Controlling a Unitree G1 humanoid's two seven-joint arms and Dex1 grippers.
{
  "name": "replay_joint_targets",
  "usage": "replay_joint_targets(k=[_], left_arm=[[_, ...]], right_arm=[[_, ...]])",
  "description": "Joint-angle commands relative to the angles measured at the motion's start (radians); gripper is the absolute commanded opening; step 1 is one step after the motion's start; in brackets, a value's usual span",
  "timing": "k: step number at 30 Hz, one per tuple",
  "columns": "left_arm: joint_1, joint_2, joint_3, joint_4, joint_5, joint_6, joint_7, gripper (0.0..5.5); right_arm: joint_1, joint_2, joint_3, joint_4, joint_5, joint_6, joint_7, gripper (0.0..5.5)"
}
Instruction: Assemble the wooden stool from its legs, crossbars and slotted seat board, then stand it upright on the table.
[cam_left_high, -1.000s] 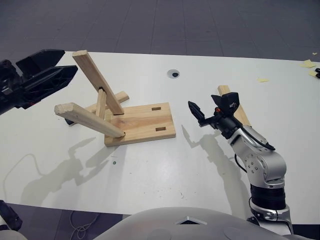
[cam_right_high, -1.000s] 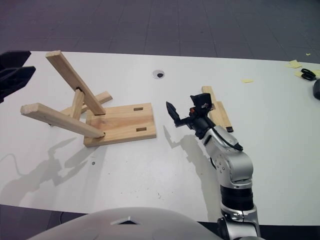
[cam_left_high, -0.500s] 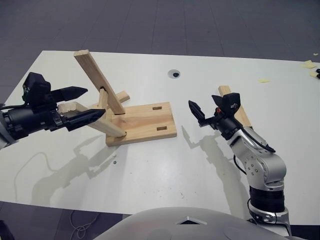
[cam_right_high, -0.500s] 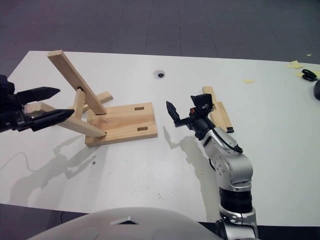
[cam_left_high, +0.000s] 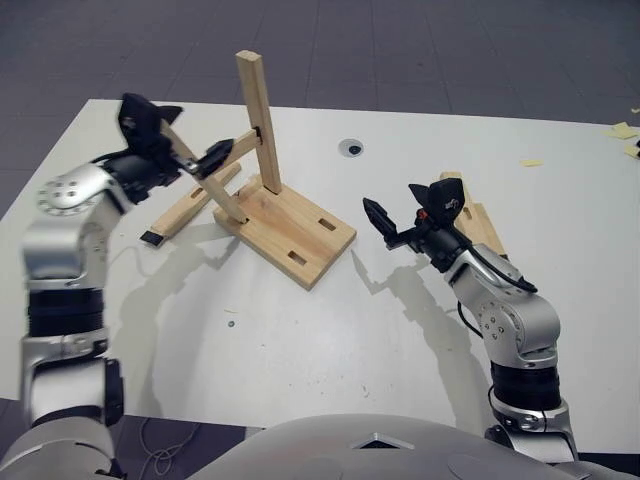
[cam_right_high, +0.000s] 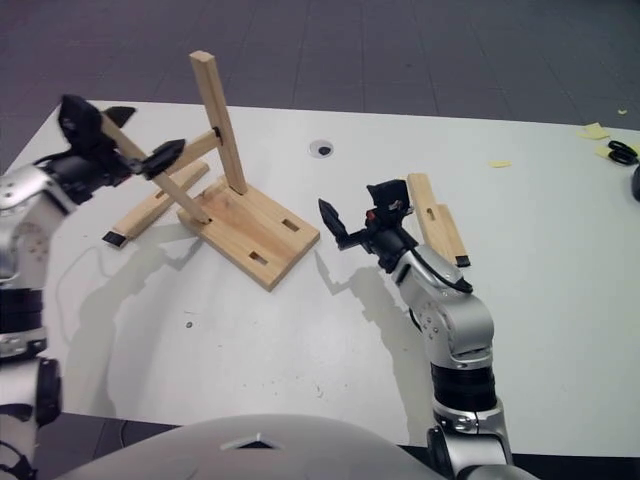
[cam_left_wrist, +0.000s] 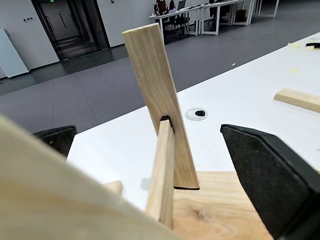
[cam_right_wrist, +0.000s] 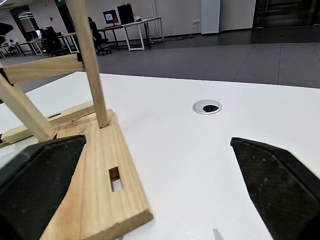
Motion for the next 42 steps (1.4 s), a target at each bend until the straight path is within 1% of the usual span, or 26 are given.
replay_joint_targets(k=[1,5,8,12,14,16,20,23,25,27,29,31,36,38,42], left_arm=[[-0.071,-0.13,-0.077,0.067,0.059,-0.051,0.036,5.35],[-0.075,-0.18,-0.113,0.035,0.047,-0.038,-0.011,5.35],[-0.086,-0.193,-0.127,0.04,0.059,-0.05,-0.033,5.35],[-0.103,-0.182,-0.07,0.047,0.076,-0.074,0.022,5.35],[-0.098,-0.183,-0.014,0.006,0.037,-0.055,0.044,5.35],[-0.102,-0.195,0.058,-0.06,-0.058,0.015,0.055,5.35],[-0.144,-0.203,0.222,-0.18,-0.352,0.2,0.09,5.35],[-0.233,-0.178,0.409,-0.162,-0.582,0.277,0.203,5.35],[-0.28,-0.141,0.498,-0.11,-0.652,0.283,0.264,5.35],[-0.282,-0.088,0.506,-0.049,-0.587,0.258,0.292,5.35],[-0.251,-0.048,0.483,-0.002,-0.515,0.238,0.287,5.35],[-0.21,-0.029,0.463,0.041,-0.443,0.212,0.299,5.35],[-0.071,0.0,0.36,0.105,-0.218,0.126,0.296,5.35],[-0.035,0.002,0.344,0.115,-0.176,0.11,0.289,5.35],[-0.022,0.005,0.335,0.158,-0.117,0.082,0.298,5.35]], right_arm=[[-0.03,0.008,0.022,0.016,-0.009,0.004,0.011,5.4],[-0.029,-0.008,0.018,0.032,-0.014,0.007,0.029,5.4],[-0.029,-0.033,0.0,0.075,-0.044,0.007,0.016,5.4],[-0.088,-0.038,-0.049,0.223,-0.127,-0.027,-0.067,5.4],[-0.142,-0.041,-0.051,0.336,-0.18,-0.075,-0.092,5.4],[-0.2,-0.06,-0.043,0.467,-0.239,-0.131,-0.102,5.4],[-0.285,-0.134,-0.022,0.71,-0.349,-0.267,-0.081,5.4],[-0.335,-0.204,-0.011,0.9,-0.411,-0.379,-0.034,5.4],[-0.351,-0.24,0.009,0.976,-0.438,-0.425,0.025,5.4],[-0.331,-0.258,0.035,0.961,-0.429,-0.444,0.138,5.4],[-0.277,-0.267,0.048,0.869,-0.396,-0.438,0.241,5.4],[-0.216,-0.269,0.052,0.763,-0.367,-0.428,0.297,5.4],[-0.043,-0.26,0.078,0.516,-0.323,-0.358,0.365,5.4],[0.029,-0.271,0.098,0.42,-0.311,-0.328,0.391,5.4],[0.134,-0.283,0.119,0.254,-0.259,-0.265,0.438,5.4]])
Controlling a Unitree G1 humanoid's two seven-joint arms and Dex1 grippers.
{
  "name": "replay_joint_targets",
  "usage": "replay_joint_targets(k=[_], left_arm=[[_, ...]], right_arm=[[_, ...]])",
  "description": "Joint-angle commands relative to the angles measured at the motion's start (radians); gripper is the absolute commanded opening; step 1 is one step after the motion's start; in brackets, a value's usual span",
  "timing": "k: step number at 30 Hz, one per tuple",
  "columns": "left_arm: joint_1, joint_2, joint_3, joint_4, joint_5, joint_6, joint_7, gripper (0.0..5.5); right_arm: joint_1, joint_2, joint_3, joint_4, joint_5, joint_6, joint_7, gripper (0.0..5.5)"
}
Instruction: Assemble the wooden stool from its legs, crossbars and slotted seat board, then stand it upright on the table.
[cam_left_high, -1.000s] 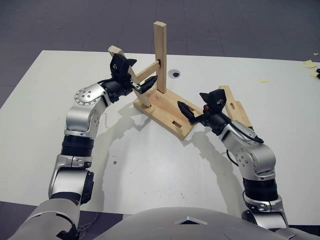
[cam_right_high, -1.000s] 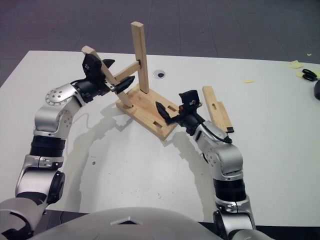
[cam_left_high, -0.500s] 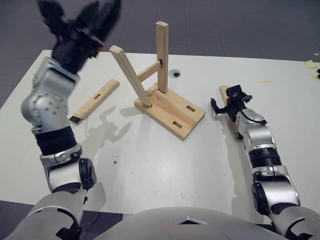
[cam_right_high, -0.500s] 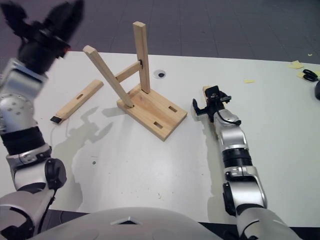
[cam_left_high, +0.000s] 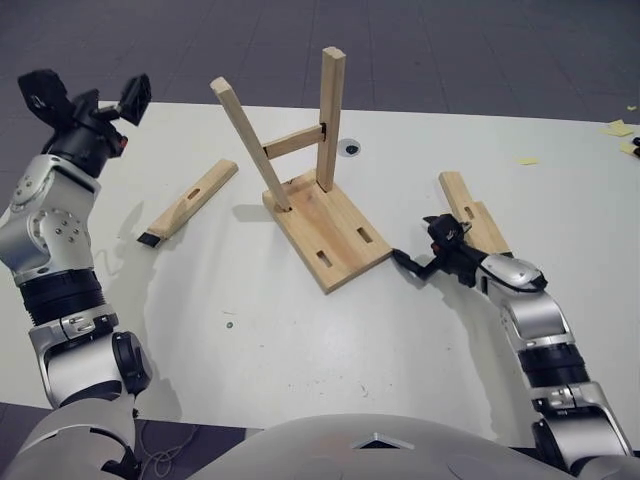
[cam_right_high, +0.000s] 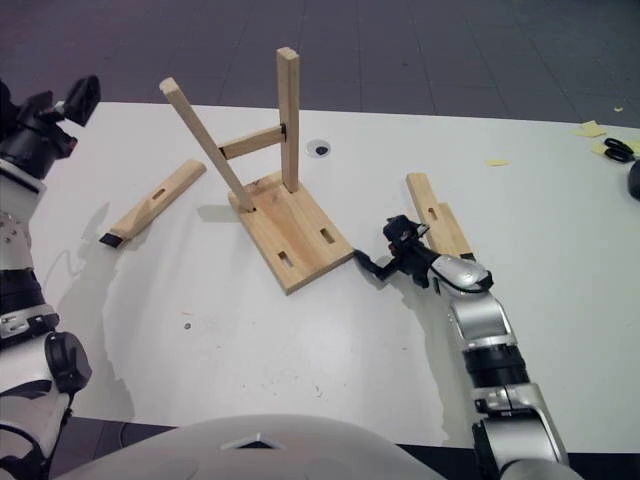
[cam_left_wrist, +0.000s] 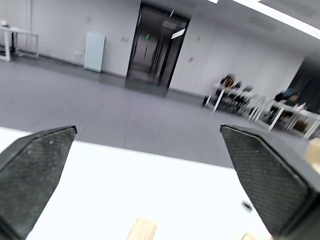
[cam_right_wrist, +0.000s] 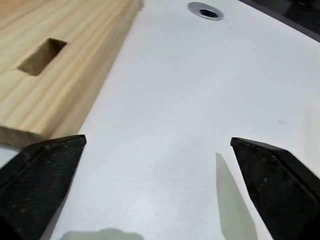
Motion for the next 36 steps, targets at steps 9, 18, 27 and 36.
replay_joint_targets(k=[9,18,27,36], left_arm=[[0.043,-0.014,-0.086,-0.004,0.142,-0.043,-0.003,5.35],[0.061,0.003,-0.068,-0.012,0.159,-0.043,-0.009,5.35],[0.068,0.031,-0.174,0.059,0.326,-0.148,-0.022,5.35],[0.097,0.027,-0.17,0.081,0.374,-0.187,-0.021,5.35]], right_arm=[[0.15,0.101,-0.009,-0.239,0.135,0.135,-0.036,5.4],[0.087,0.111,-0.285,-0.197,0.292,0.194,-0.149,5.4],[-0.009,0.198,-0.006,-0.035,0.034,0.063,-0.237,5.4],[0.019,0.194,-0.01,-0.111,0.057,0.055,-0.194,5.4]])
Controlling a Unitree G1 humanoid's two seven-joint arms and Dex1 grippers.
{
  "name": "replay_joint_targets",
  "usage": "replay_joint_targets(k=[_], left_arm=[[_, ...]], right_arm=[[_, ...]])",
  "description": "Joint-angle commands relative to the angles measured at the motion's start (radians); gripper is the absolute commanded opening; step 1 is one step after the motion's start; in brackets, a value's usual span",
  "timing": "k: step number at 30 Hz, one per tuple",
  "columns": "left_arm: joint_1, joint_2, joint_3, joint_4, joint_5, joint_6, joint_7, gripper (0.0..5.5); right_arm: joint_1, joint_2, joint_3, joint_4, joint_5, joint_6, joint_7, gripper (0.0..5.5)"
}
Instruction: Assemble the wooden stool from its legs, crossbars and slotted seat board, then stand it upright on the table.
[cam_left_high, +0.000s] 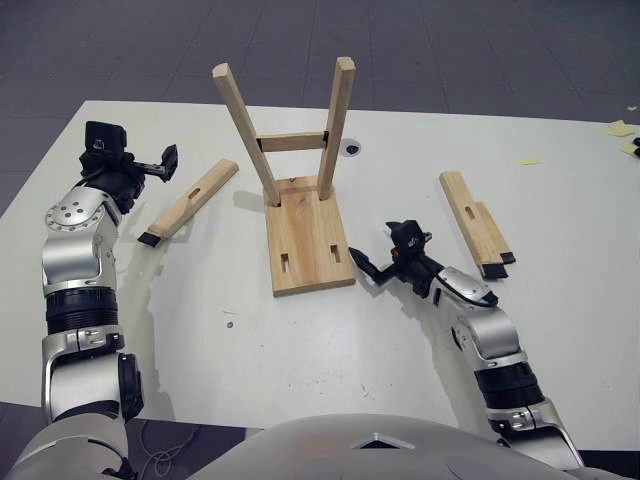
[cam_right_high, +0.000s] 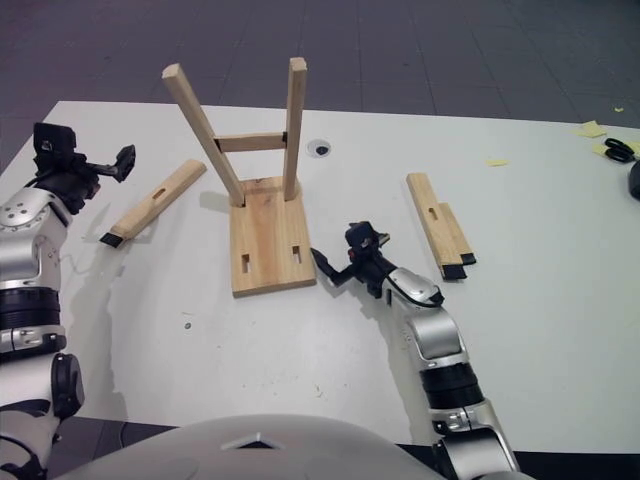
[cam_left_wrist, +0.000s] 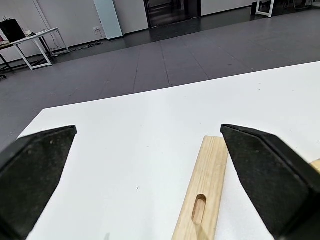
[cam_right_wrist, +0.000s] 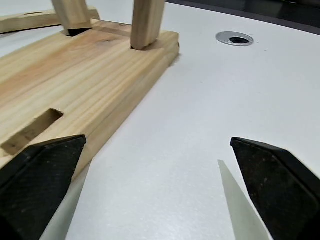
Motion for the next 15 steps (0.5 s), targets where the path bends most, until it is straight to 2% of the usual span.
replay_joint_targets(k=[1,9,15], left_arm=[[0.03,-0.005,0.008,-0.02,0.008,-0.003,0.004,5.35],[0.055,-0.051,0.103,-0.112,-0.048,0.012,0.087,5.35],[0.069,-0.061,0.088,-0.124,-0.045,0.033,0.086,5.35]], right_arm=[[0.018,-0.026,-0.084,-0.038,0.043,0.001,0.008,5.4],[0.098,-0.026,-0.443,-0.155,0.267,-0.024,-0.051,5.4],[0.128,-0.148,-0.547,-0.011,0.194,-0.046,-0.072,5.4]])
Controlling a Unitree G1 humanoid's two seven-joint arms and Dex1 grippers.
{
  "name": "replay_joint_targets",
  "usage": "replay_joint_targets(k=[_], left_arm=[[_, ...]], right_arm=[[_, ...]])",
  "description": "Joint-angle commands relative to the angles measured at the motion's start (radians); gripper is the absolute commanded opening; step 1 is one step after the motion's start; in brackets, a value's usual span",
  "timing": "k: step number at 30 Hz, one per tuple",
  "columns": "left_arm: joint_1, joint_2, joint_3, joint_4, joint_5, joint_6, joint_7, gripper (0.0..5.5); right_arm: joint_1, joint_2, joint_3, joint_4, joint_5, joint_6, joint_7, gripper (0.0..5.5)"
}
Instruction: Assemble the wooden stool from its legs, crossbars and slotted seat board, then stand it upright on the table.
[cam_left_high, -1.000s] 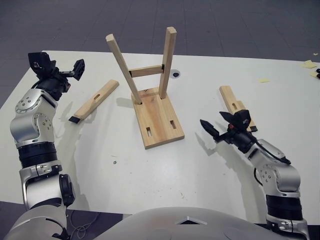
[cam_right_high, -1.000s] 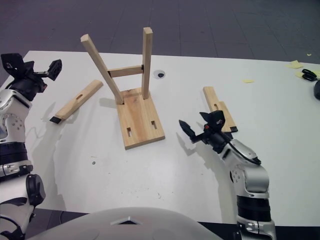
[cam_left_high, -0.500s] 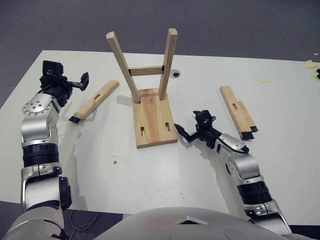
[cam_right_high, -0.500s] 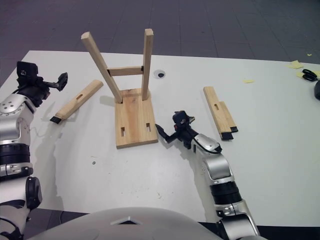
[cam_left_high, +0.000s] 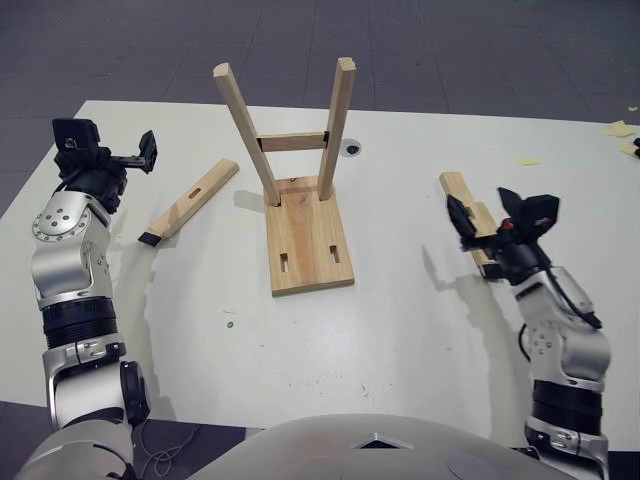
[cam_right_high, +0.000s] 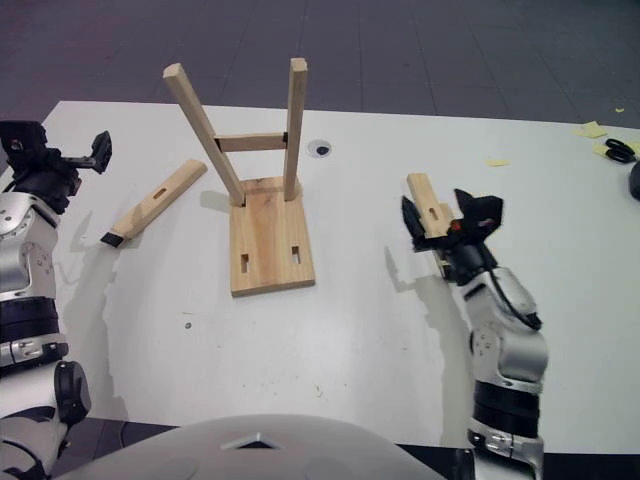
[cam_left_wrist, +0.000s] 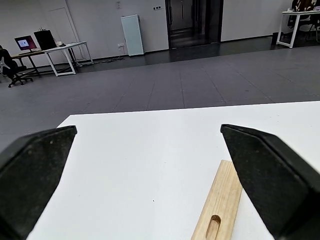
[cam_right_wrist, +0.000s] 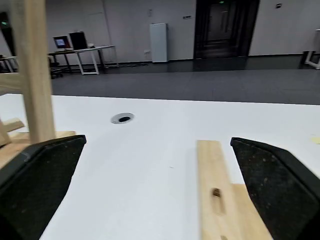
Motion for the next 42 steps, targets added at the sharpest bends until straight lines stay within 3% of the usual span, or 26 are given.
replay_joint_targets(k=[1,11,23,29,42], left_arm=[[0.013,-0.013,-0.012,-0.014,-0.002,0.027,-0.007,5.35],[0.015,-0.019,-0.038,-0.005,0.012,0.032,-0.022,5.35],[0.038,-0.033,-0.048,-0.022,0.016,0.031,-0.019,5.35],[0.039,-0.034,-0.053,-0.016,0.016,0.034,-0.018,5.35],[0.035,-0.032,-0.077,-0.017,0.023,0.038,-0.021,5.4]], right_arm=[[0.017,-0.081,-0.042,0.123,-0.081,-0.02,-0.028,5.4],[-0.001,-0.196,-0.007,0.365,-0.211,-0.093,0.009,5.4],[-0.005,-0.188,0.036,0.353,-0.186,-0.083,0.085,5.4],[0.026,-0.17,0.114,0.318,-0.198,0.134,0.056,5.4],[0.015,-0.096,0.083,0.264,-0.095,0.438,-0.046,3.21]])
